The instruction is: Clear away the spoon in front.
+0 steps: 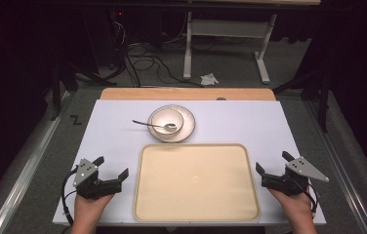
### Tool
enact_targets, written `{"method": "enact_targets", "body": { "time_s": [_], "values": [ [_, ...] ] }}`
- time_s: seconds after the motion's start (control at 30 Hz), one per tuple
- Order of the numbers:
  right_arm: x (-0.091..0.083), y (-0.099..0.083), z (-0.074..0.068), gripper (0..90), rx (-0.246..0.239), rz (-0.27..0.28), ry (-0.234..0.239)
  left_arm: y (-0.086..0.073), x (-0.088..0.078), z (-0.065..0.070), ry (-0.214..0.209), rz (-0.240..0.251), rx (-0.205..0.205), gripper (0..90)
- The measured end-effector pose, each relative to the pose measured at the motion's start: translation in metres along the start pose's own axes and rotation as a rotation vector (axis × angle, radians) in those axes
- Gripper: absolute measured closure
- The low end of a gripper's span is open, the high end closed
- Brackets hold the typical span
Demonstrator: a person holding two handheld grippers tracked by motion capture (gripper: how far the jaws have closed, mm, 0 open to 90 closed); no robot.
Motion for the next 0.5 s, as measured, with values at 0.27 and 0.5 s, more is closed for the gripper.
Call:
{"method": "enact_targets", "body": {
  "time_s": [0.27,0.5],
  "values": [
    [-0.0036,-0.0029,0.004,0.2,0.011,0.006,0.0,-0.0014,0.0035,0.0017,-0.005,-0.014,-0.017,0.8],
    [-0.0029,-0.0046,0.0058,0.3,0.015,0.005,0.005,-0.0023,0.0046,0.0009,-0.024,-0.021,-0.052,0.9]
  ]
}}
Point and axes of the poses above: each handheld gripper's, and its own axes: x roughly forward along the jaws, y roughly out of its top, z roughly to its right, the point moved 2 cm from there along x, roughly forward along the jaws, and after that the axes turned 7 degrees about -x, right-handed, at the moved point
